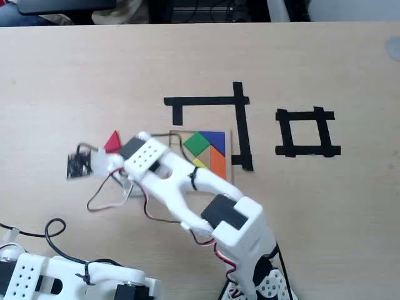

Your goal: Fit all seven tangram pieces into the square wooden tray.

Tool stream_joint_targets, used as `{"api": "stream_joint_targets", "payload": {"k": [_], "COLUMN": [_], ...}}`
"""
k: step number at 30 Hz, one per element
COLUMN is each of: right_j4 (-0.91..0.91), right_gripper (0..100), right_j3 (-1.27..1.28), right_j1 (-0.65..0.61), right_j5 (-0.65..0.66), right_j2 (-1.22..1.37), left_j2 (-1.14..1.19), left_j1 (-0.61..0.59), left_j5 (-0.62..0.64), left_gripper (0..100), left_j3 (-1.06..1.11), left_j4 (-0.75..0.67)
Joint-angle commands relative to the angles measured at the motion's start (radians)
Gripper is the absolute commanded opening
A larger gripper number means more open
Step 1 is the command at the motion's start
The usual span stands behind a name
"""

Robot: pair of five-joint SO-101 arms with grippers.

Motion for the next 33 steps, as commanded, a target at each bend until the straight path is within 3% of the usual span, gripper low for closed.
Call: {"api": "stream_joint_targets", "payload": {"k": [1,9,23,33], "right_j4": [0.028,0.041,0.265,0.288], "right_gripper": [1.1,1.1,1.1,1.1], "right_j3": [-0.076,-0.079,-0.285,-0.317], "right_j1": [0.028,0.025,0.08,0.235], "right_j5": [-0.018,-0.02,-0.015,0.04], "right_j2": [-0.048,-0.133,-0.139,-0.133], "left_j2": [-0.006,-0.006,-0.006,-0.006], "left_j1": [0.01,0.01,0.005,0.004], "left_j5": [0.006,0.005,0.002,0.002], "left_gripper": [3,3,3,3], "left_j3": [-0.021,-0.021,-0.022,-0.022], "left_j4": [-0.015,-0.015,-0.015,-0.015]}}
